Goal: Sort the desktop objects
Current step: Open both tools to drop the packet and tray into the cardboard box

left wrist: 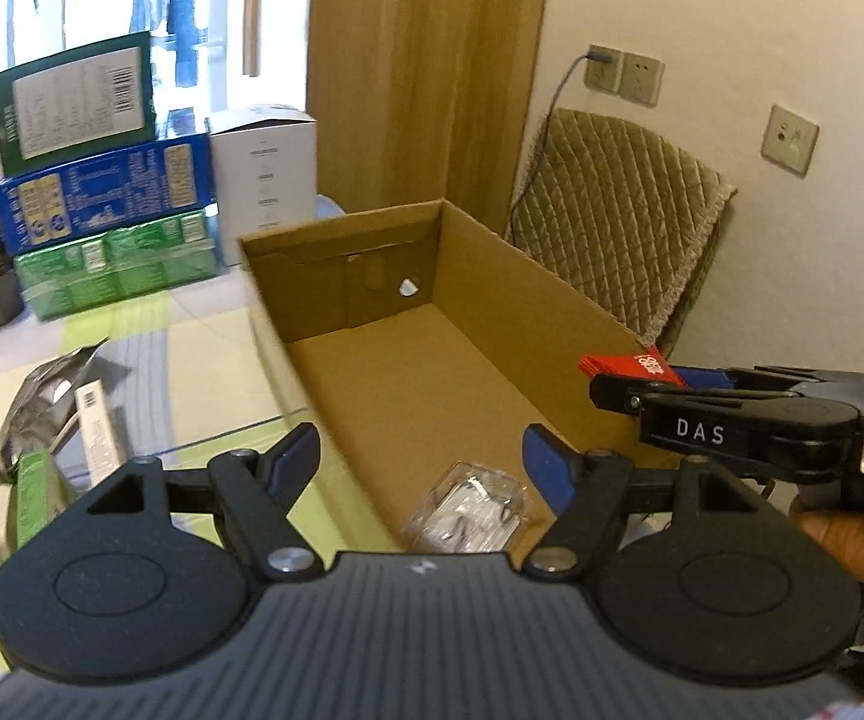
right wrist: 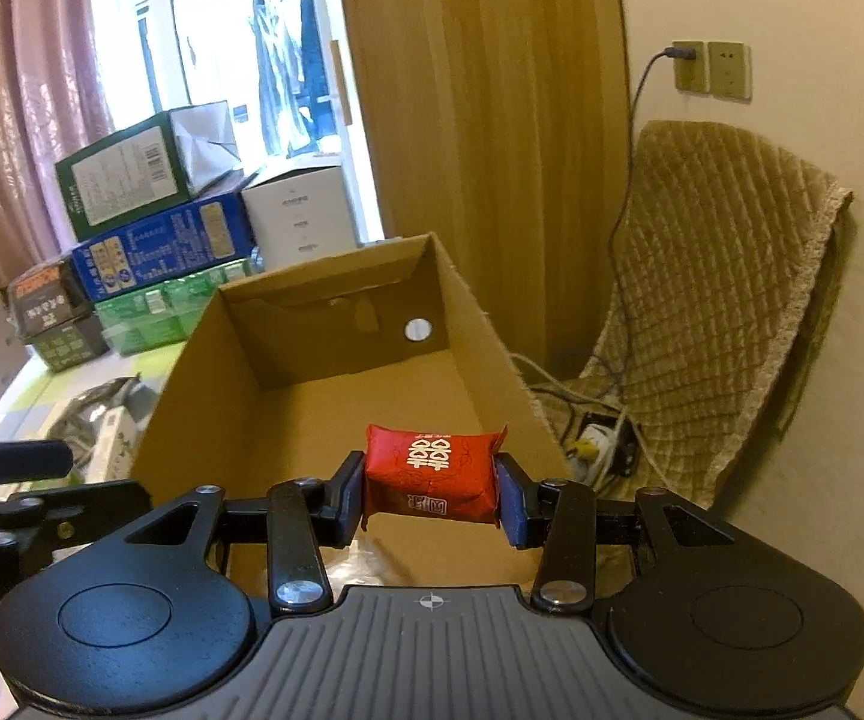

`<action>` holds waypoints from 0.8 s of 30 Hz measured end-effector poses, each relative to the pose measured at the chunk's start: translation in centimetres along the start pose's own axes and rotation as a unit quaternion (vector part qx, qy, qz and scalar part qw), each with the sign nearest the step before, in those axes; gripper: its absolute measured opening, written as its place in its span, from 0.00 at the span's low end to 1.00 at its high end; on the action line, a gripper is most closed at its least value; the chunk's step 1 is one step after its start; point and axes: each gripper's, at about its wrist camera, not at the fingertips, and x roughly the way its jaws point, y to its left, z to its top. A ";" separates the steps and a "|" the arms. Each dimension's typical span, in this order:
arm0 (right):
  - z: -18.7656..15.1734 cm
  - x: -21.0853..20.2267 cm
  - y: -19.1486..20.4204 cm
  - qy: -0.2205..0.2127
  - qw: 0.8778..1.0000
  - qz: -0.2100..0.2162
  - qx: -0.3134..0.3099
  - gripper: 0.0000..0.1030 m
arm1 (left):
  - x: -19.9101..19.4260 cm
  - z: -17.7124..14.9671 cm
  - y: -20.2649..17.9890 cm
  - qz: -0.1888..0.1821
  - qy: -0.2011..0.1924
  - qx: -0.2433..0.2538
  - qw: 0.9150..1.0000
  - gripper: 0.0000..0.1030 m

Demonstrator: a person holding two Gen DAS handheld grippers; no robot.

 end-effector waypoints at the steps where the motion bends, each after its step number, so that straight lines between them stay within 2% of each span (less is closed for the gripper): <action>1: 0.0 0.1 0.1 0.002 1.000 0.005 0.001 0.44 | -0.4 -0.2 0.3 0.004 -0.001 -0.005 1.000 0.68; 2: 0.0 0.1 0.2 0.004 1.000 0.012 0.004 0.49 | -0.8 -0.3 0.6 0.006 -0.002 -0.009 1.000 0.69; 4: 0.1 0.0 0.3 -0.002 1.000 0.018 0.011 0.73 | -1.4 -0.7 1.1 0.009 -0.003 -0.016 1.000 0.70; 14: -0.5 -4.3 0.7 -0.024 0.999 0.010 0.019 0.76 | -4.5 -3.3 3.1 0.028 0.004 -0.044 0.999 0.74; 24: -4.1 -10.0 5.6 -0.024 0.999 0.042 -0.001 0.93 | -10.0 -6.5 5.3 0.058 0.002 -0.063 0.996 0.81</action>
